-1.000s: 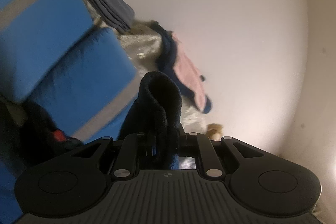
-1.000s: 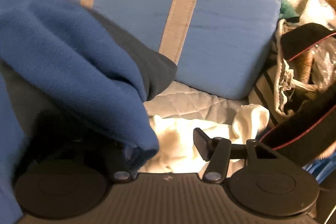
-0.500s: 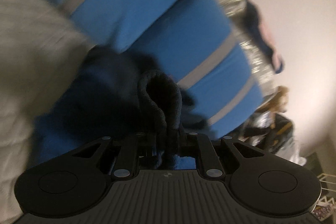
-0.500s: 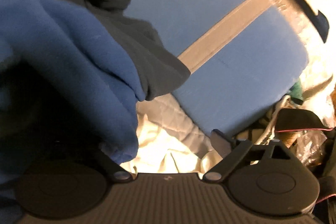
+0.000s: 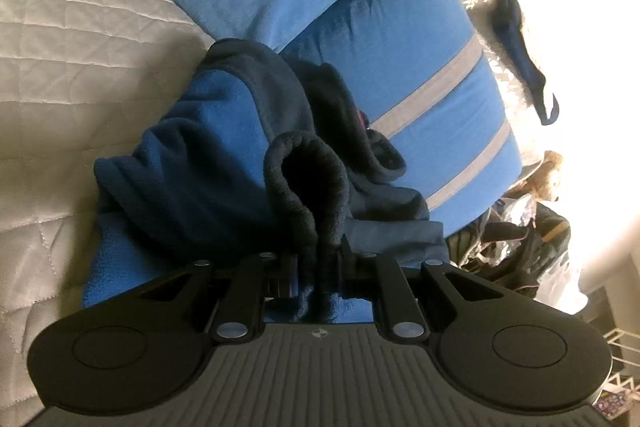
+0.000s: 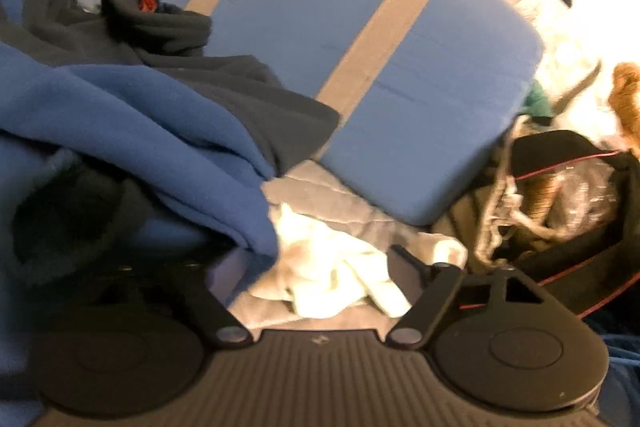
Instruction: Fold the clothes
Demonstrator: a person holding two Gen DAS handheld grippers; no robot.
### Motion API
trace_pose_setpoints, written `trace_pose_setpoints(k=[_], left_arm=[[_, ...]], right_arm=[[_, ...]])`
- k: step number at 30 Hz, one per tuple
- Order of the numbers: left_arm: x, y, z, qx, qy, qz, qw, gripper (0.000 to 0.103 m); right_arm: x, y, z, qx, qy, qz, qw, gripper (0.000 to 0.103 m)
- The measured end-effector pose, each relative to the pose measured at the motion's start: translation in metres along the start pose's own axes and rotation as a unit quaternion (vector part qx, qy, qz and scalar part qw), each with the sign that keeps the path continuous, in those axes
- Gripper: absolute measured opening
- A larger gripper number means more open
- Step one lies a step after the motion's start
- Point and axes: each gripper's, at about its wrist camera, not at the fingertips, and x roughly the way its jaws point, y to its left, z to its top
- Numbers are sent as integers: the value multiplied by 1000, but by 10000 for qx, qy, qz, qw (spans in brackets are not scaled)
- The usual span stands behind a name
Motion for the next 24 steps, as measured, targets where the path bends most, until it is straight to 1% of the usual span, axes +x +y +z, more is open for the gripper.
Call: trace_pose_setpoints(k=[2,4,5,8,10,13,15,19,22,24], left_arm=[[0,1,0,-36,-1,-40,10000,16],[1,1,0,-15,-3,-81,10000,16],[1,1,0,7,-6,-101,9999,16],[2,0,-1,69,-18,-152,9999,16],[2,-1,-1,93,-35,-146,9998,16],[3,1,-1,82,-32,-142,9999,16],[3,2,-1,60,-37,-149,9999,16],[1,5,-2,21,-28,-171,9998,16],[-1,4,-3,105,-14,-191,9998,16],[-3,4,-5,146,3,-199,9997,16]], right_arm=[[7,2,5,-6,88,84,9999,77],[15,4,9,10,204,105,9997,69],[19,4,10,46,278,133,9995,68],[29,6,13,207,498,178,9984,56],[32,12,15,209,624,126,9978,50],[34,22,18,122,736,23,9972,45],[35,25,20,132,812,-23,9966,44],[35,21,22,339,913,-55,9952,45],[29,17,22,548,880,-57,9946,46],[21,14,20,562,801,-46,9952,50]])
